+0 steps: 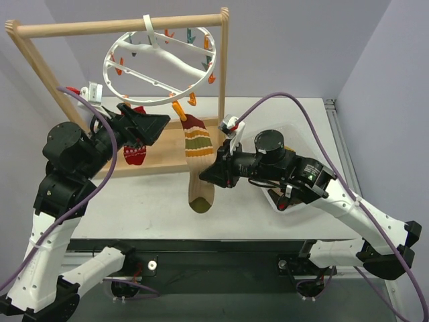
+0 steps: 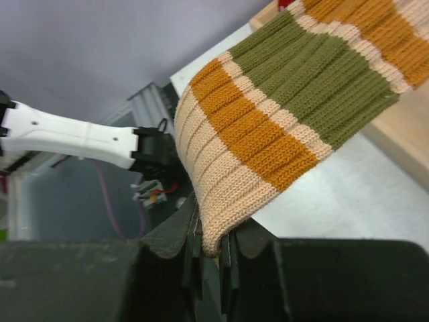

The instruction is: Remove the socks clipped to the hanger

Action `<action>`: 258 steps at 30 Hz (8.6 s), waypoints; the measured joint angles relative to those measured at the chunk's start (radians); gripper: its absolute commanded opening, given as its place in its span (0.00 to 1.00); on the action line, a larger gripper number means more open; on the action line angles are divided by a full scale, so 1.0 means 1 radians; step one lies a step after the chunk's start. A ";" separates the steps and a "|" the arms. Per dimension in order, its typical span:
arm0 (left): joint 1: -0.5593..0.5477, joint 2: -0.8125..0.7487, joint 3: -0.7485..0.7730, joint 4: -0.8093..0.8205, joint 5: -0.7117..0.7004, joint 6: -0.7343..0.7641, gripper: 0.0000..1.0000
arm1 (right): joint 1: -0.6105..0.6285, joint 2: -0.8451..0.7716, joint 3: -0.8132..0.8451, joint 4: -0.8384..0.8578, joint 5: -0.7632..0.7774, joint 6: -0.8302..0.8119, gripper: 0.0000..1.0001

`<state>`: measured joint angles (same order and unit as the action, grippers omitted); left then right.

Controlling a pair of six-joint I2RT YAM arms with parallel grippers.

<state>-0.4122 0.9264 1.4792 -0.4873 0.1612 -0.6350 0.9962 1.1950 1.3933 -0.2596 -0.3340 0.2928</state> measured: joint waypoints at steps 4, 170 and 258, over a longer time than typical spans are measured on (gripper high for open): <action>0.004 -0.005 -0.056 0.068 0.026 -0.080 0.85 | -0.049 0.000 0.002 0.024 -0.136 0.108 0.00; -0.058 -0.007 0.050 0.105 0.044 0.194 0.75 | 0.006 0.543 -0.114 0.819 -0.133 0.135 0.00; 0.040 0.046 -0.232 0.220 -0.031 0.076 0.84 | -0.758 -0.218 -0.326 -0.113 -0.188 0.184 0.03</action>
<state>-0.3717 0.9722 1.2476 -0.2676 0.1303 -0.5594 0.2382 0.9771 1.0672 -0.3725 -0.5224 0.4770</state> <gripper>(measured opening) 0.773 0.043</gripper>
